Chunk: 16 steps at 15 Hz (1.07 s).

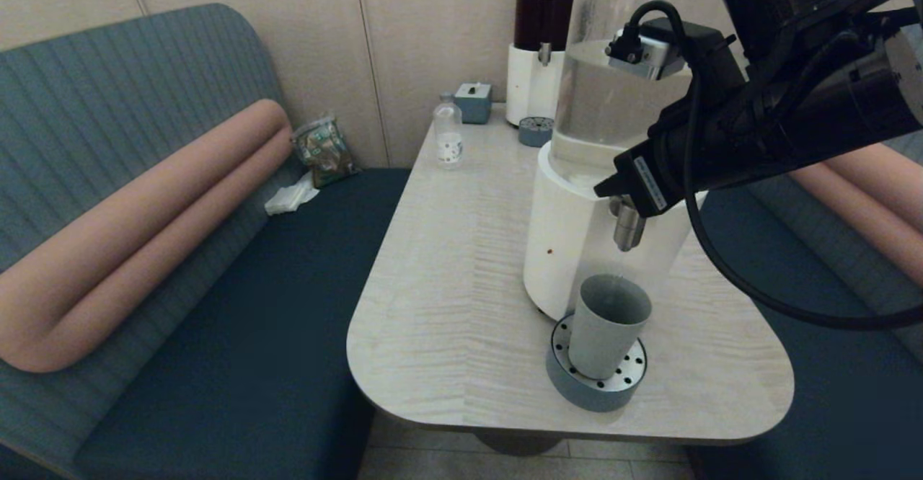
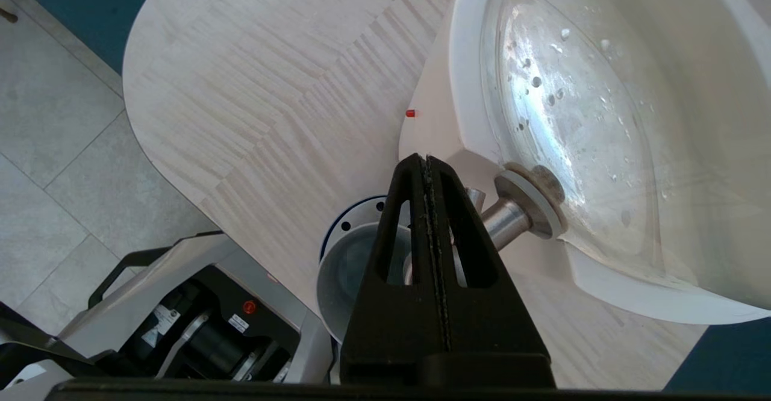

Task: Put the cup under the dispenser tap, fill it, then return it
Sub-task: Turn off the faucet

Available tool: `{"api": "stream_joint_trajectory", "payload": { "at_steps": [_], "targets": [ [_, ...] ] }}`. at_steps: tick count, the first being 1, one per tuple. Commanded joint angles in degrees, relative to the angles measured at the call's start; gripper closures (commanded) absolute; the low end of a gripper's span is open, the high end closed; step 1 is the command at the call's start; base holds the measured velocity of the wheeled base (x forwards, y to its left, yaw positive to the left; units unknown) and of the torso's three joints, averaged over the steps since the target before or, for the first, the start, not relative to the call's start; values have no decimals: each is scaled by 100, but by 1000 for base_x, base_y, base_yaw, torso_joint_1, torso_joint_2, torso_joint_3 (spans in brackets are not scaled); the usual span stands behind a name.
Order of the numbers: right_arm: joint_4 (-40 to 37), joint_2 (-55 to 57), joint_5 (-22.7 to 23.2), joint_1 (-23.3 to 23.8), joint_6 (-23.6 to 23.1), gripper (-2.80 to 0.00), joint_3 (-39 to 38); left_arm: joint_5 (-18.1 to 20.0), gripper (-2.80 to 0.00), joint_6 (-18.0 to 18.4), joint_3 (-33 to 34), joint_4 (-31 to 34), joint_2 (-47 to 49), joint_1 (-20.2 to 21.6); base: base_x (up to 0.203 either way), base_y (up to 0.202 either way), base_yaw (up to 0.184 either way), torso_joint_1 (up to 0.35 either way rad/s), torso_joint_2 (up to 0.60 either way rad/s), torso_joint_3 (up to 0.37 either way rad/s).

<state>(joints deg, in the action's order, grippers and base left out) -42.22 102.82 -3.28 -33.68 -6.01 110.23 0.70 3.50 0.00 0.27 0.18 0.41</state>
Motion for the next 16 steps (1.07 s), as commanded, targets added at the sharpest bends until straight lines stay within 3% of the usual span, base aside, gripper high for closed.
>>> {"api": "stream_joint_trajectory", "payload": {
  "at_steps": [1, 16],
  "targets": [
    [-24, -7, -6, 18, -6, 0, -1, 0, 0, 2, 9, 0, -1, 2, 0, 0, 0, 0, 0, 0],
    [-164, 37, -164, 72, 3, 0, -19, 0, 0, 2, 9, 0, -1, 2, 0, 0, 0, 0, 0, 0]
  ]
}}
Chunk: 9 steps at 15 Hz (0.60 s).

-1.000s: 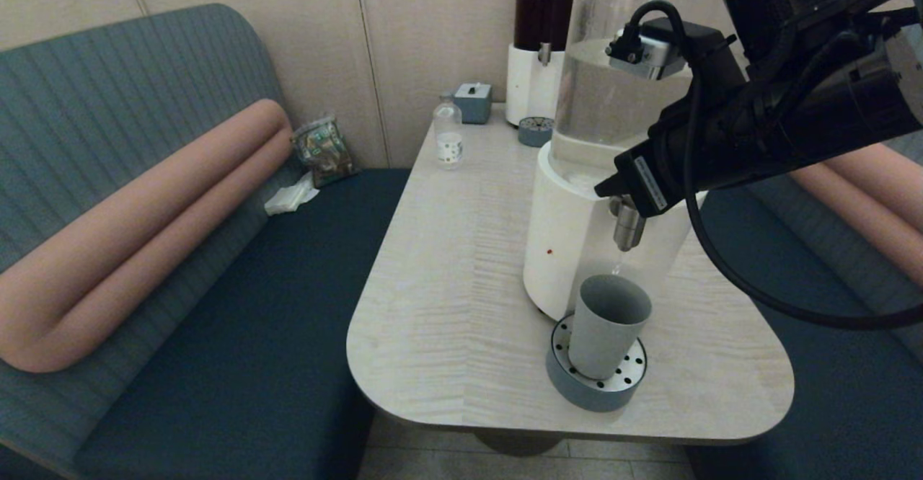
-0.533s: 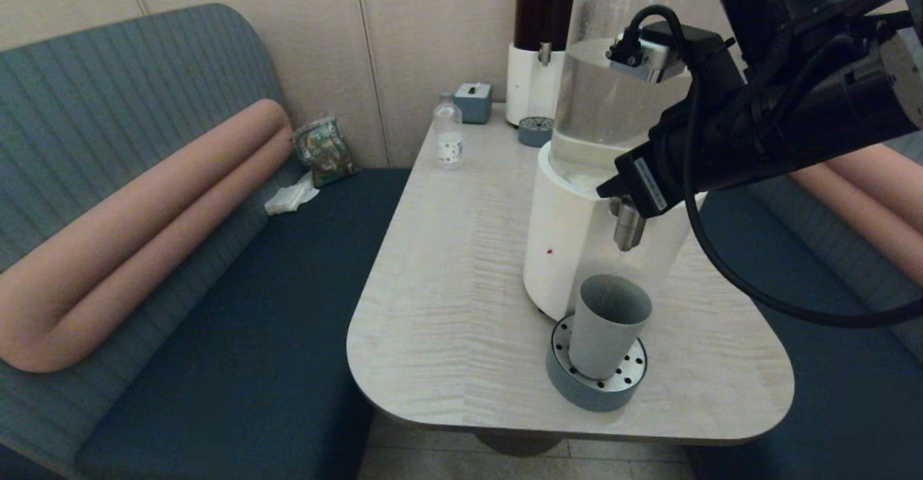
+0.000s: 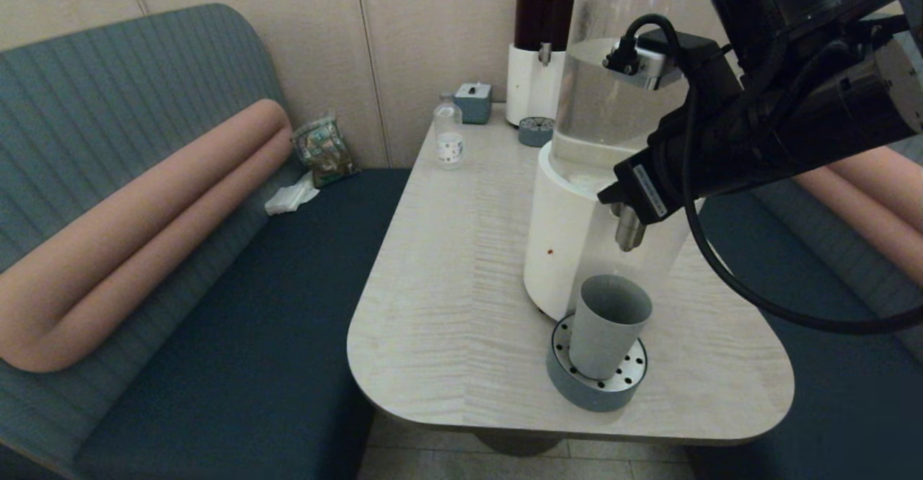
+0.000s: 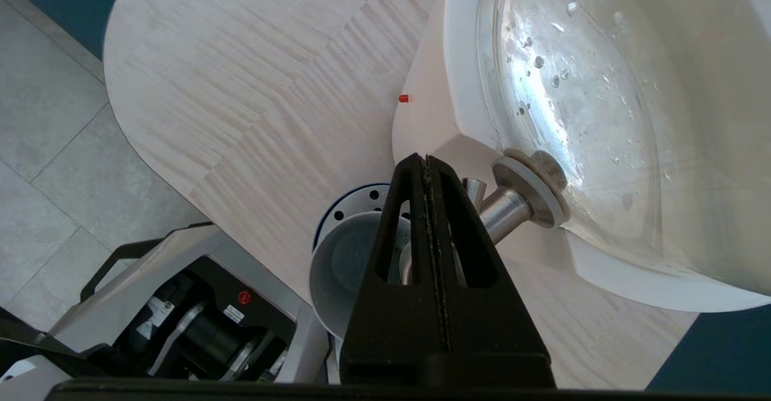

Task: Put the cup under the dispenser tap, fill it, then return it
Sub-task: Turn off the faucet

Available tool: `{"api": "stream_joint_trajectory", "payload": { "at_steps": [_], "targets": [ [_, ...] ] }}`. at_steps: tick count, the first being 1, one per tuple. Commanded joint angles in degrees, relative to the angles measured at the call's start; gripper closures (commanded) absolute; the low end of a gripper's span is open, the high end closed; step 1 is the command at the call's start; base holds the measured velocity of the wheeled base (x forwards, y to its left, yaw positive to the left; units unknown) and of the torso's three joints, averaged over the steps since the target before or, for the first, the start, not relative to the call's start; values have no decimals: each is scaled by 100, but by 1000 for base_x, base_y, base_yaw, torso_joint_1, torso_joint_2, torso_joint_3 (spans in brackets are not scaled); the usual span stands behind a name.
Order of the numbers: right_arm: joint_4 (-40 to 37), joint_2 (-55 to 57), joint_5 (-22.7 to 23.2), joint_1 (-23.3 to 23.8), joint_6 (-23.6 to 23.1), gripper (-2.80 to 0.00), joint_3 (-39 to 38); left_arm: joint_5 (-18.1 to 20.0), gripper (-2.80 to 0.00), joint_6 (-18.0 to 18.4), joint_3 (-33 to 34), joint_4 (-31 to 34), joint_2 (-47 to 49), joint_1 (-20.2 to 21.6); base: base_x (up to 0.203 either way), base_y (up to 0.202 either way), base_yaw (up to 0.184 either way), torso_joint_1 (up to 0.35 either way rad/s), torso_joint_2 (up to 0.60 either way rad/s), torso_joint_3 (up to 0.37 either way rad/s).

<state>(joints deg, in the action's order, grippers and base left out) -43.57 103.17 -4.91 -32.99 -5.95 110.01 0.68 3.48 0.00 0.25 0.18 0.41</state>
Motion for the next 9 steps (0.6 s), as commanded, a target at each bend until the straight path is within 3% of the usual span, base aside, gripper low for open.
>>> {"api": "stream_joint_trajectory", "payload": {
  "at_steps": [1, 9],
  "targets": [
    [-29, 1, -84, 3, -11, 0, 3, 2, 0, 3, 9, 1, 0, 2, 0, 0, 0, 0, 0, 0],
    [-29, 45, -734, 3, -20, 0, 29, 2, 0, 3, 9, 1, 5, 2, 0, 0, 0, 0, 0, 0]
  ]
}}
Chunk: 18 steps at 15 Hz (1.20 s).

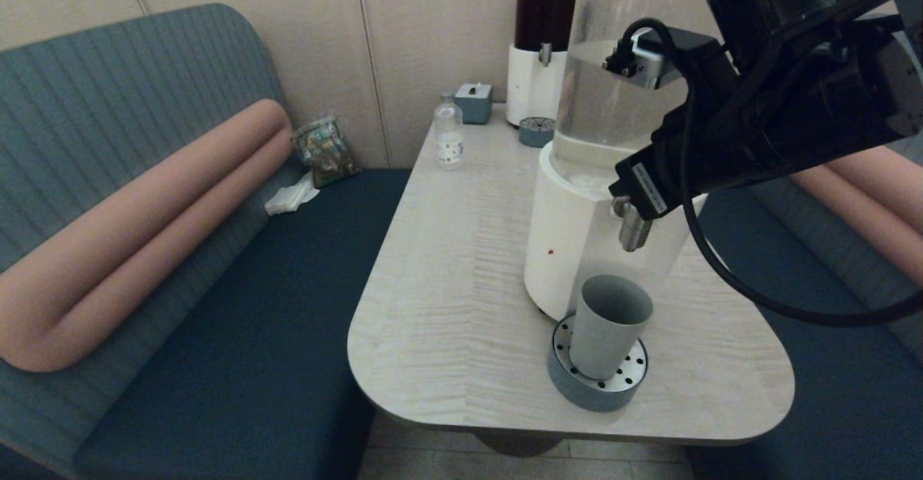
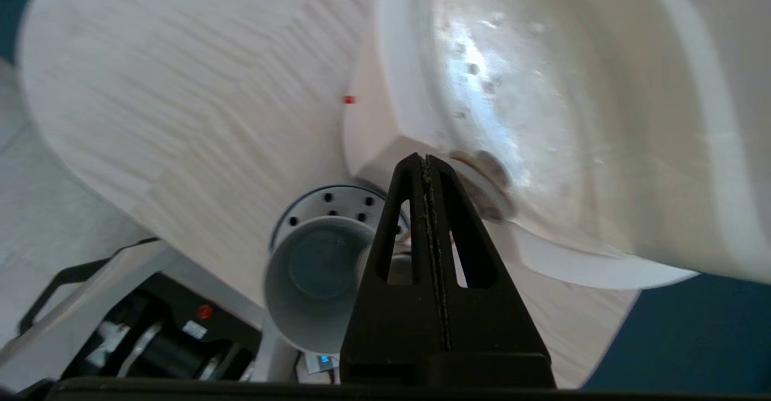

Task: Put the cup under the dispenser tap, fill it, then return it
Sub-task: Turn off the faucet

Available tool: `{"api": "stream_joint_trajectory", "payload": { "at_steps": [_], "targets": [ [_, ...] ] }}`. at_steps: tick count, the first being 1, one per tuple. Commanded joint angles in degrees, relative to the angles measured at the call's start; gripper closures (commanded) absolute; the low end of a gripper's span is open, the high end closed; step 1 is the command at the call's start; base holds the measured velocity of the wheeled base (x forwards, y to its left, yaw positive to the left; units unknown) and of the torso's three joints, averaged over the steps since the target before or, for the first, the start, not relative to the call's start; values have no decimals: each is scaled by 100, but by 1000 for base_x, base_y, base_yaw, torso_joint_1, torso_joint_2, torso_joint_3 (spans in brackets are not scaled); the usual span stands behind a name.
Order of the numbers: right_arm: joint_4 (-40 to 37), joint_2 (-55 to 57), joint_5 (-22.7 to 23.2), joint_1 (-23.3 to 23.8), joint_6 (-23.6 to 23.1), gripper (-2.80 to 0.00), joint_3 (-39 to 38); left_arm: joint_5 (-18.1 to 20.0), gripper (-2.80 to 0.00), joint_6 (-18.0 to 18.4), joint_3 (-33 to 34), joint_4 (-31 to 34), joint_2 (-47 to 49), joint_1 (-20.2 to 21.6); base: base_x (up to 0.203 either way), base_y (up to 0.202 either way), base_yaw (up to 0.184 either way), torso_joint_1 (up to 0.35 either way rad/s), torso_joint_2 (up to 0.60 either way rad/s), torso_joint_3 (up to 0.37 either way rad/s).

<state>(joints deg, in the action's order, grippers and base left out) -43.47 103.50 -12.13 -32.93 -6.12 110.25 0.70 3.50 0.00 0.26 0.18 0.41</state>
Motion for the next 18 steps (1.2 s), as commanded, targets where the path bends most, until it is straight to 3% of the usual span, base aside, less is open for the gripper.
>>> {"api": "stream_joint_trajectory", "payload": {
  "at_steps": [1, 6, 13, 18],
  "targets": [
    [-38, 12, -83, -3, -3, 0, -1, 0, 0, 2, 9, 0, -1, 2, 0, 0, 0, 0, 0, 0],
    [-47, 3, -128, -3, -30, 0, -21, 0, 0, 2, 9, 0, 8, 2, 0, 0, 0, 0, 0, 0],
    [4, -416, 777, -221, 6, 0, 14, 0, 0, 2, 9, 0, 8, 2, 0, 0, 0, 0, 0, 0],
    [6, -1260, 781, -588, -28, 0, -55, 0, 0, 2, 9, 0, -1, 2, 0, 0, 0, 0, 0, 0]
  ]
}}
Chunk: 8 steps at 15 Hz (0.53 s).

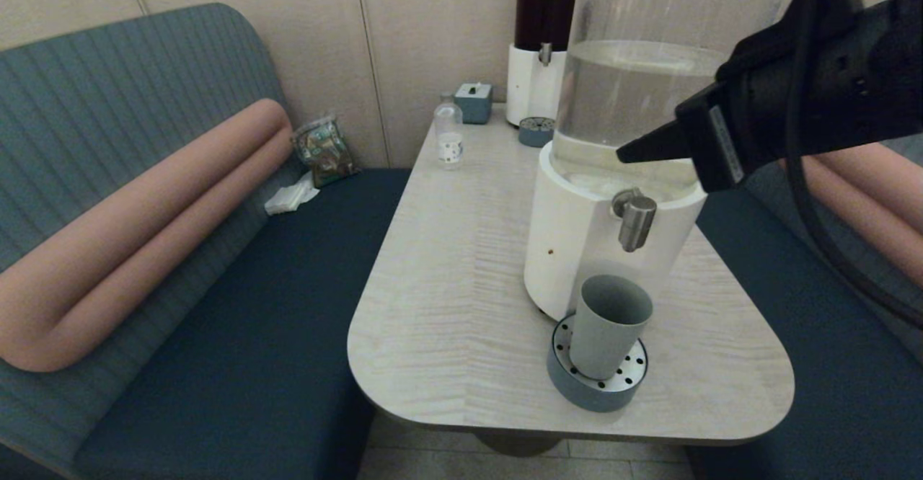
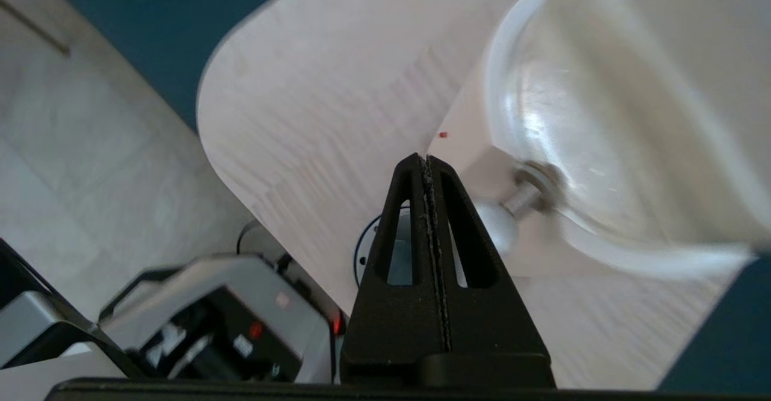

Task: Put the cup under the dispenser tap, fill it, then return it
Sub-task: Turn off the faucet, then place the cup next to the water dispenser

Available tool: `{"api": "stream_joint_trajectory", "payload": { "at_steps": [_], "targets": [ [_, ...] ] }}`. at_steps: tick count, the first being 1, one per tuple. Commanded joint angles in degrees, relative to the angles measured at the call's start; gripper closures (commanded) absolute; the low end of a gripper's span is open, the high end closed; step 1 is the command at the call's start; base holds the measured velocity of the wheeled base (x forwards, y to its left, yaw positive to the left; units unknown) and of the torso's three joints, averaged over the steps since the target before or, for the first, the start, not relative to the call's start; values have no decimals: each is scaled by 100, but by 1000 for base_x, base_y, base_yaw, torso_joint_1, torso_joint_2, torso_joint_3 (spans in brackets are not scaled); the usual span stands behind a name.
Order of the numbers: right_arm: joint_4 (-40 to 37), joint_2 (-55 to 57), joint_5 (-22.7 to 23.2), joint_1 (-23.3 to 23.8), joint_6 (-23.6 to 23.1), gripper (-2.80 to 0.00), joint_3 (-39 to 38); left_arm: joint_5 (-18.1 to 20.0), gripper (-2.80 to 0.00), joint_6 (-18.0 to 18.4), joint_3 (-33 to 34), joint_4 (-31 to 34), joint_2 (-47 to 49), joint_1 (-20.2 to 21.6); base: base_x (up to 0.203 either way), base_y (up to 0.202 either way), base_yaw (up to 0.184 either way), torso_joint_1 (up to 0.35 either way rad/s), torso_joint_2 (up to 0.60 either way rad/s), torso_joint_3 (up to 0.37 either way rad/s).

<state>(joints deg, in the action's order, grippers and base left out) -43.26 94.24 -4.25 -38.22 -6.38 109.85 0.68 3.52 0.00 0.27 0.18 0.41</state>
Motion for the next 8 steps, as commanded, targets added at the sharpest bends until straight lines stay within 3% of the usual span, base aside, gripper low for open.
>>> {"api": "stream_joint_trajectory", "payload": {
  "at_steps": [1, 4, 8],
  "targets": [
    [-13, -573, -55, -80, -7, 0, -50, 2, 0, -1, 9, 0, 7, 2, 0, 0, 0, 0, 0, 0],
    [18, -1529, -486, 108, -45, 0, -294, 2, 0, -1, 9, 0, 2, 2, 0, 0, 0, 0, 0, 0],
    [312, -3198, -1001, 1500, -305, 0, -1374, 2, 0, -1, 9, 0, 1, 2, 0, 0, 0, 0, 0, 0]
  ]
}}
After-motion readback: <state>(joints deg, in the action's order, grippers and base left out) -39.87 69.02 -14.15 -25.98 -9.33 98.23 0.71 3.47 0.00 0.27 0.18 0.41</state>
